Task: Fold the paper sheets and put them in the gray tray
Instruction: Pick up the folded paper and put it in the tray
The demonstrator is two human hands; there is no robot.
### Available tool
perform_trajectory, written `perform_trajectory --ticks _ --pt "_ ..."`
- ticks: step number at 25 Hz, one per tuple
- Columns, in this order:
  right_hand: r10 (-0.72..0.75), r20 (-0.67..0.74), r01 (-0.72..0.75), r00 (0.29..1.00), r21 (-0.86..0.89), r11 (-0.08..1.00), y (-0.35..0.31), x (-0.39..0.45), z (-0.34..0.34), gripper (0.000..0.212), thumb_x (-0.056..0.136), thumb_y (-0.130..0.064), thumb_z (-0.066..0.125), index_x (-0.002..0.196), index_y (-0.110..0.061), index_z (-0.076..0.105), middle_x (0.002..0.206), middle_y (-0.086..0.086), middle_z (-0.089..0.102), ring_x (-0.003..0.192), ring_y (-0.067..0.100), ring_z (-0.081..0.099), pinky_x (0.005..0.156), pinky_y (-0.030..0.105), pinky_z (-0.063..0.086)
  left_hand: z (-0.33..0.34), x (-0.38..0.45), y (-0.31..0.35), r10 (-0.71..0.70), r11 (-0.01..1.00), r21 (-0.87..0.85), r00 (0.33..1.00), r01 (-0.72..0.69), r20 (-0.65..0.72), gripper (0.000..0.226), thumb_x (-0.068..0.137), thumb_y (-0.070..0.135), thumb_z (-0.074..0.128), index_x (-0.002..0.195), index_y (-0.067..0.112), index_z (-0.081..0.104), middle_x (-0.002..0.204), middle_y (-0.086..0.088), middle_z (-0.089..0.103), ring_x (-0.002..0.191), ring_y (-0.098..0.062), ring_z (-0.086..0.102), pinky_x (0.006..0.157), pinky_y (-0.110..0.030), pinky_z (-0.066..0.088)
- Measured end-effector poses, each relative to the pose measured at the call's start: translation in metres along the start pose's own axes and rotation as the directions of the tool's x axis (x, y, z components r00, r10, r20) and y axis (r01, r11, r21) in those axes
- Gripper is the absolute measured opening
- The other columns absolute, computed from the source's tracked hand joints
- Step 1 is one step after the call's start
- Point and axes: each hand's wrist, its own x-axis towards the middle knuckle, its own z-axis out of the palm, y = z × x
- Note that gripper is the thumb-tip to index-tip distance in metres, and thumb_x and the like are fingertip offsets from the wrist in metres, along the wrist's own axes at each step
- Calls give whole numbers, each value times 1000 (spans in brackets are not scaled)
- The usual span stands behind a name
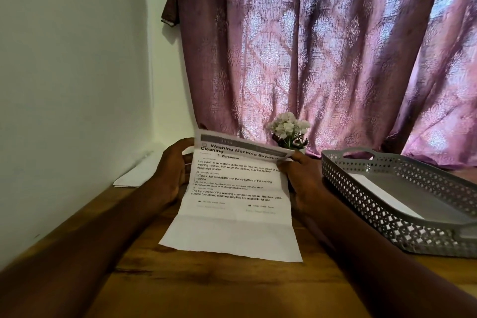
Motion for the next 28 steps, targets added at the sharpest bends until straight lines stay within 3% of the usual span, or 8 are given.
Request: perform_trajectory --ticks 4,7,10,14,16,19,23,28 --pt "-28 1 28 1000 -29 999 0 -1 -3 47 90 12 56 66 -20 79 83 17 77 87 44 73 82 62 60 -2 7 1 -93 994 63 995 91 30 70 89 79 48 111 17 73 99 -12 80 94 -33 76 84 -45 60" --pt "0 -19 0 1000 -17 1000 -3 -2 0 42 83 10 58 60 -19 77 80 15 76 80 38 70 79 59 60 -2 0 1 -137 984 125 988 128 73 46 92 48 62 117 12 76 114 -20 76 93 -33 73 82 -40 60" --pt "91 -12 -90 996 30 995 -6 0 -2 25 84 -3 59 83 -16 80 88 18 76 76 34 71 71 48 61 -2 -2 2 -12 990 144 999 7 31 23 89 12 65 109 14 78 113 -23 75 93 -33 69 79 -41 61" --pt "163 100 -170 982 76 982 -11 -3 -6 43 93 -50 64 113 -13 71 79 5 72 66 21 66 55 31 54 1 -1 1 220 952 223 975 -208 -32 22 94 4 68 112 14 76 109 -22 75 93 -31 70 95 -52 58" --pt "149 142 -153 978 16 988 -9 -6 -3 40 88 -30 78 119 -8 66 78 7 76 63 22 73 52 33 57 2 0 -1 287 936 229 956 -268 -54 21 95 11 71 114 19 75 109 -16 76 91 -25 72 84 -43 63" --pt "110 119 -116 987 40 992 -6 -10 0 44 82 16 71 121 -3 62 85 18 78 71 32 77 57 43 61 -1 1 -1 191 972 143 982 -188 -5 36 86 24 83 120 20 72 109 -14 78 94 -28 75 84 -44 63" --pt "73 125 -83 990 81 993 -7 -10 -1 46 83 9 74 126 0 62 111 28 73 100 46 72 84 65 58 -6 3 -9 89 987 120 987 -106 135 40 81 13 85 119 7 73 111 -19 77 105 -40 74 97 -55 57" --pt "93 274 -105 957 27 994 0 -18 0 48 80 14 73 126 7 65 119 29 71 108 49 69 94 66 53 -9 8 -7 128 991 6 980 -130 152 43 68 16 88 107 6 77 106 -20 78 98 -37 77 73 -41 65"
